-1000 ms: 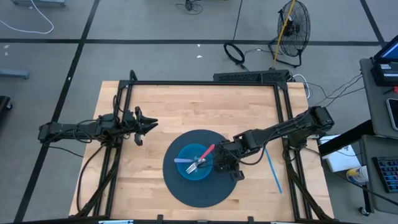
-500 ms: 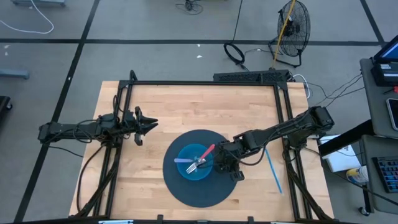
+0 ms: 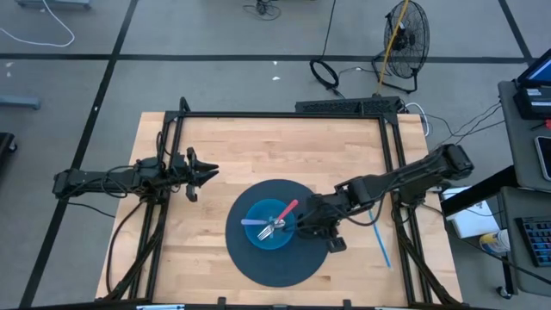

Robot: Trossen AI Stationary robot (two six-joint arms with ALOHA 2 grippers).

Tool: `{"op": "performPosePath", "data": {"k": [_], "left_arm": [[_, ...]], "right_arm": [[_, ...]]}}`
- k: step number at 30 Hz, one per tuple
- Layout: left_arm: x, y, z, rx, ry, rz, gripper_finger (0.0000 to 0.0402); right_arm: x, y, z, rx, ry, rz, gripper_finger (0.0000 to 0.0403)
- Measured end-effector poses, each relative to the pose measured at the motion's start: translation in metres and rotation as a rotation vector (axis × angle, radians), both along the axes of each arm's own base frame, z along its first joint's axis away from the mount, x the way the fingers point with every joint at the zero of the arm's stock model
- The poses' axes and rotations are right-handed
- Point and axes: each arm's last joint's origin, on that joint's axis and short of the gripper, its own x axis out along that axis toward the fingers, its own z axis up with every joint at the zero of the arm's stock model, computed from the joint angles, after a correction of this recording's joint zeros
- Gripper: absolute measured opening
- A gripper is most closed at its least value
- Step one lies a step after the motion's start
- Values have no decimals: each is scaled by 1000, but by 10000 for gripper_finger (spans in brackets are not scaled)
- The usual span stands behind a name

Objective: Pick & Place Utensil
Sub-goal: Put the blue straw into the black cup on the blue mat

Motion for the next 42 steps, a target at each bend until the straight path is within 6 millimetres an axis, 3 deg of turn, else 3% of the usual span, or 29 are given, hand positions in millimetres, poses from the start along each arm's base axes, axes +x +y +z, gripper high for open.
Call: {"op": "performPosePath", "data": {"k": [15,25,32,42], "left_arm": [[0,0,0,-3,0,1,93],[0,0,-2,6,24,-3,93],[0,0,-4,9,48,-4,93],[0,0,-4,25,51,-4,93]], "right_arm": [[-51,-7,40,-133,-24,-165,102],[-95,-10,52,-249,40,-475,102],[-122,-11,14,-264,97,-714,102],[-177,-39,-71,-129,199,-1261,92]]}}
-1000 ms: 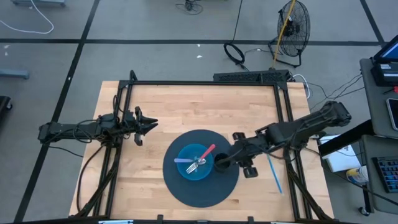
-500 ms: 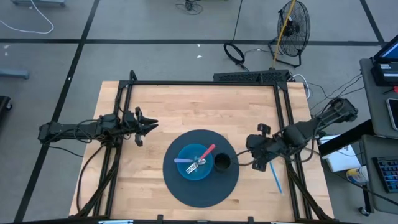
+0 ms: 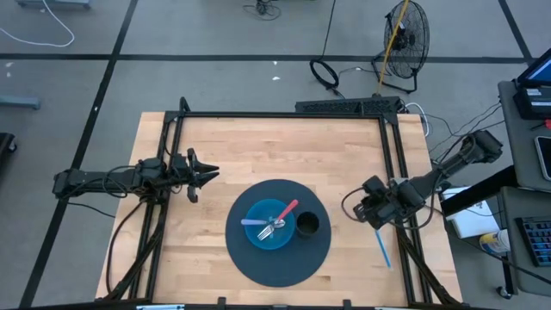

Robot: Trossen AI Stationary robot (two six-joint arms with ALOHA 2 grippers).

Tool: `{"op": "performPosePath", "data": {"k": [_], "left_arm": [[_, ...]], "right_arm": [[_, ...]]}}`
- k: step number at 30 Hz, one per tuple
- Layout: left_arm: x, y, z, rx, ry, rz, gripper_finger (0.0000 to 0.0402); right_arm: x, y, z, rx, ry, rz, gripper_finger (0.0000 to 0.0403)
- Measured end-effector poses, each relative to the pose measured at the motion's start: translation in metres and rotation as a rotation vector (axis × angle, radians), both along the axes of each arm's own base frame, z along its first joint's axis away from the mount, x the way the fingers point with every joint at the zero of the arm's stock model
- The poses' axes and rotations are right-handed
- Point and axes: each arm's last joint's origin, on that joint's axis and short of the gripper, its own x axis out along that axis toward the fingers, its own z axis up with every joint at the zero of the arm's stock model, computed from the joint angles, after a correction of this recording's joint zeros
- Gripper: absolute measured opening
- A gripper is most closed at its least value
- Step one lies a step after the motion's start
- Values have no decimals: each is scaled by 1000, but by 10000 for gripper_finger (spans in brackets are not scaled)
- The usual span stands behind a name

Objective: Pick & Place Utensil
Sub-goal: Put the blue straw into the black cup on the blue mat

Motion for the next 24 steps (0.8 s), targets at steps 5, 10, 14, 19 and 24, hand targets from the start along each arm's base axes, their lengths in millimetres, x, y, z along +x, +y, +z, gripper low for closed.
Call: {"op": "performPosePath", "data": {"k": [5,10,14,19,24], "left_arm": [[0,0,0,7,2,0,93],[0,0,-1,6,8,0,93],[0,0,-1,6,9,0,93],[0,0,-1,6,9,0,93],[0,0,-1,18,11,1,93]], "right_arm": [[-10,-6,-23,130,12,-78,83],[-10,-9,-28,130,13,-75,79],[-8,-13,-28,123,23,-72,79],[-7,-17,-28,114,31,-84,82],[-4,-22,-30,109,45,-132,84]]}}
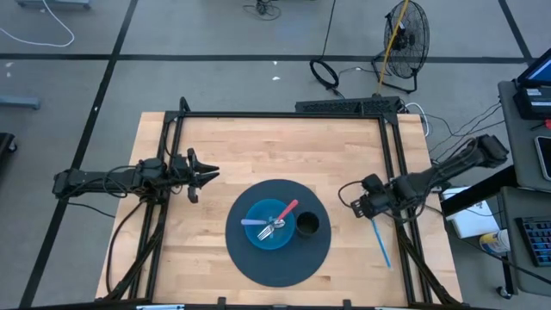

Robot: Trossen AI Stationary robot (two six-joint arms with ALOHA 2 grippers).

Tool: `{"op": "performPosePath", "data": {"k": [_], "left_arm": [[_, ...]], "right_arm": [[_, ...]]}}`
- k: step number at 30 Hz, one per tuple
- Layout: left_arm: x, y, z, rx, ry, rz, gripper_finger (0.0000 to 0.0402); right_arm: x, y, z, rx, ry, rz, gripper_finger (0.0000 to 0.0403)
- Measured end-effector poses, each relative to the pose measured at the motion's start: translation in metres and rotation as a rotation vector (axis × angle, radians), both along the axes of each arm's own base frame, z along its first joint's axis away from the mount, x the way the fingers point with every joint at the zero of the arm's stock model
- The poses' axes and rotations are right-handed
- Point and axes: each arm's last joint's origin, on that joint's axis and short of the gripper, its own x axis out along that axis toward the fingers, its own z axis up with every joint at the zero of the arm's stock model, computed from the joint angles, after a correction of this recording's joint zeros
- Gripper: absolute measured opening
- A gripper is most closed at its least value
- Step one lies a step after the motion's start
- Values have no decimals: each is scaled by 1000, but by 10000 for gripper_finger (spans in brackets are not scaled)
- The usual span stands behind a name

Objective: Pick & Place Utensil
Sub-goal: Put the blue straw into the black cup on the blue mat

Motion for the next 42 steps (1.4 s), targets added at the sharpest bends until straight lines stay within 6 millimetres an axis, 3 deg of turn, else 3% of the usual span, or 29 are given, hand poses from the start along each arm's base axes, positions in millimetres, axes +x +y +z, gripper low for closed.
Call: {"op": "performPosePath", "data": {"k": [7,17,34,42], "left_arm": [[0,0,-2,9,25,0,93],[0,0,-2,2,24,0,93],[0,0,-2,-16,19,1,93],[0,0,-2,-19,19,0,93]], "right_arm": [[7,-9,-8,65,142,80,85],[13,-24,-11,67,181,229,110],[19,-24,-20,117,260,344,192],[22,-22,-28,145,330,387,204]]}}
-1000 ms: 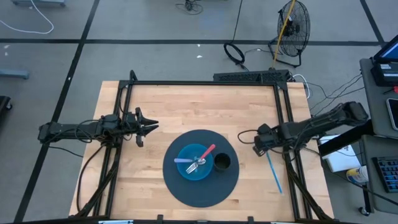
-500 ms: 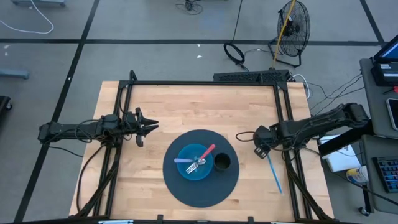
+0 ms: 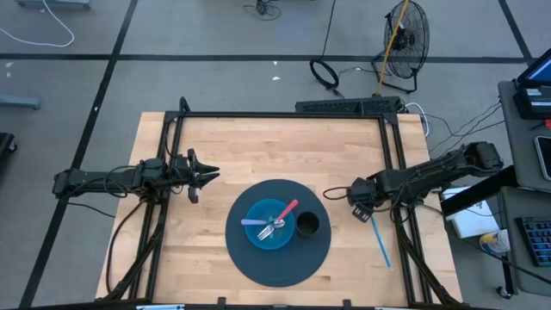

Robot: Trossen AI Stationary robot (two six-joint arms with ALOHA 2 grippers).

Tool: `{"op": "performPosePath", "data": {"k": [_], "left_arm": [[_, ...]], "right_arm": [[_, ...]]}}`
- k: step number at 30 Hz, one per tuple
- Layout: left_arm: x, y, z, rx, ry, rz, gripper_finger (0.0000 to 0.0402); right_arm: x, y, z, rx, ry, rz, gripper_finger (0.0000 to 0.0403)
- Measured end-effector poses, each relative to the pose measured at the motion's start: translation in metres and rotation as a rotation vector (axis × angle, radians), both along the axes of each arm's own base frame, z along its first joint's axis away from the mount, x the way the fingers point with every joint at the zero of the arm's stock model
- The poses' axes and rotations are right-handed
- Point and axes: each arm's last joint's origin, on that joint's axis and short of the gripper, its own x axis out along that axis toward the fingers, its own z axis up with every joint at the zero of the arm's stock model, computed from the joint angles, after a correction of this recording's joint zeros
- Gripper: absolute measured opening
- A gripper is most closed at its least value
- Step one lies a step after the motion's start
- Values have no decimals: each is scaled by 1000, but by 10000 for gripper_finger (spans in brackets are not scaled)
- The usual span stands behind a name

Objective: Pick & Place Utensil
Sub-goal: Put the blue straw into the black cup on the blue mat

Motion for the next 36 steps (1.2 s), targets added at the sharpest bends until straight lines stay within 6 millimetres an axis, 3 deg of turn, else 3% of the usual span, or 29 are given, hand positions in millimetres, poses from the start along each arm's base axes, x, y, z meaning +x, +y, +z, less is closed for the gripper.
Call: {"op": "performPosePath", "data": {"k": [10,18,29,36], "left_arm": [[0,0,0,-4,0,0,93],[0,0,0,-4,-2,4,93],[0,0,0,-5,-3,8,93],[0,0,1,-9,-10,9,93]], "right_arm": [[-13,-3,-24,120,13,-16,159],[-12,-2,-24,141,1,16,108],[12,-1,-3,107,-116,130,67],[38,-7,6,69,-363,182,56]]}}
